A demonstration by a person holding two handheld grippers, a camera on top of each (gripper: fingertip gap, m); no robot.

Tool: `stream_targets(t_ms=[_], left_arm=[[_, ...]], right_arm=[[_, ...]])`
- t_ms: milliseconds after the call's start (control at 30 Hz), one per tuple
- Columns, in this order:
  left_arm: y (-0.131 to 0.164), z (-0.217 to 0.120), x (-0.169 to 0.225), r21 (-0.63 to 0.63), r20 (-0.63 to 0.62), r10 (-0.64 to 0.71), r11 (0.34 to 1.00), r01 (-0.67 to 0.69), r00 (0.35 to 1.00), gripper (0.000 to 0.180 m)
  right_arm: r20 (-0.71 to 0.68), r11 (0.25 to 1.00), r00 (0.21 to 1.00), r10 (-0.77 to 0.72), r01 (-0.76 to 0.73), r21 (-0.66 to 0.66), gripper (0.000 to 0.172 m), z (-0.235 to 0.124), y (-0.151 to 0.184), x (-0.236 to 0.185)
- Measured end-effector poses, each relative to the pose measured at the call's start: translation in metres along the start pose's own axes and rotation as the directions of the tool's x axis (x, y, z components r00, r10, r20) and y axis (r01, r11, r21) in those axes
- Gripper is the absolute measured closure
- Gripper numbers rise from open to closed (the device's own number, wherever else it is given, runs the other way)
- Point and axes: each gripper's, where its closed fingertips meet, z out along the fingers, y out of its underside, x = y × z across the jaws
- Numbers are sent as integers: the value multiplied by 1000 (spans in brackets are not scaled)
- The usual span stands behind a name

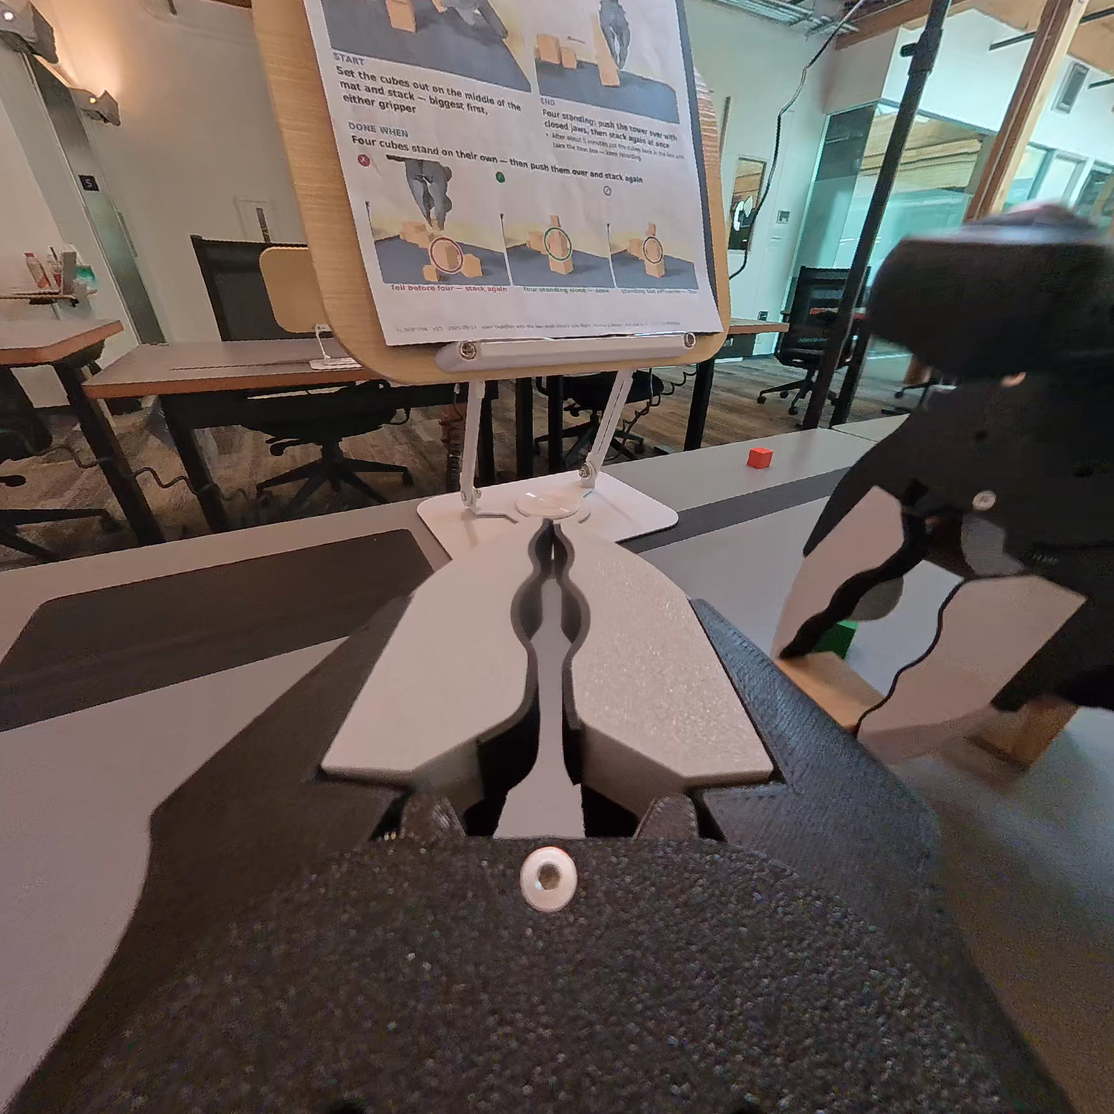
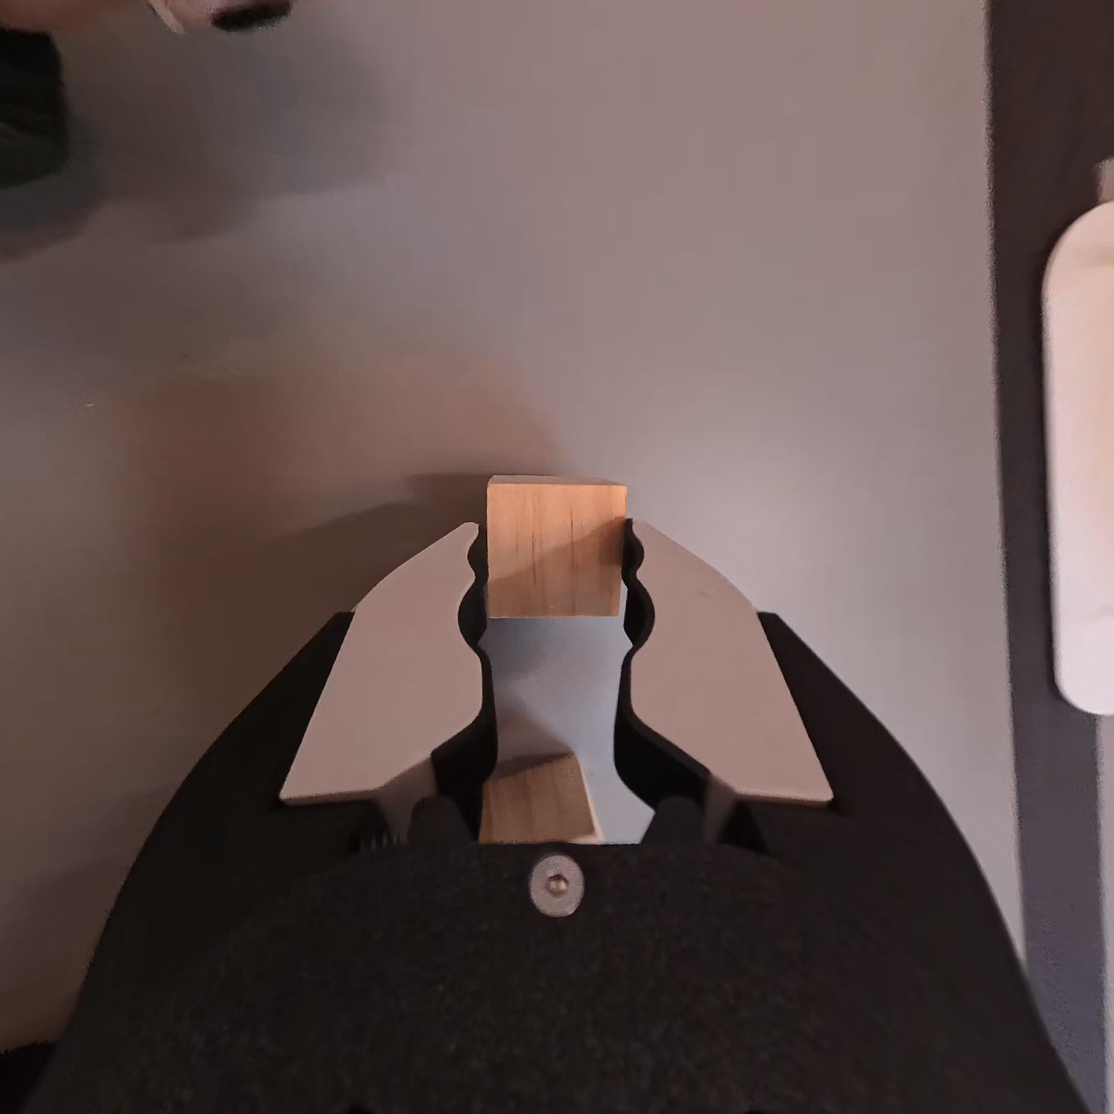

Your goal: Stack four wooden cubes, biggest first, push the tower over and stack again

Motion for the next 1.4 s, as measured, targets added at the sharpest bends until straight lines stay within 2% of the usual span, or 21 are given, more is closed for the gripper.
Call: stream_targets(t_ms=[133,267,400,533,1200,1267,1400], left_arm=[[0,0,9,-2,-62,-23,1000,23,998,180],[-1,0,21,-7,-136,-36,999,35,990,180],[0,0,33,-17,-211,-50,999,48,976,180],[1,-2,45,-9,-274,-44,999,43,961,180],[-1,-8,66,18,-393,-27,999,37,919,180],[-2,-9,69,22,-407,-27,999,40,913,180],[1,-8,70,9,-411,-29,999,36,911,180]], right_arm=[[31,986,989,-144,140,94,129,-47,5,0],[43,979,978,-202,200,44,129,-81,44,5],[62,981,979,-194,193,11,129,-96,82,8],[68,979,977,-201,201,8,129,-96,100,4],[83,964,963,-257,262,-53,126,-78,110,-3],[93,971,967,-237,239,-14,120,-83,103,-4],[72,979,981,-180,172,110,121,-104,78,13]])
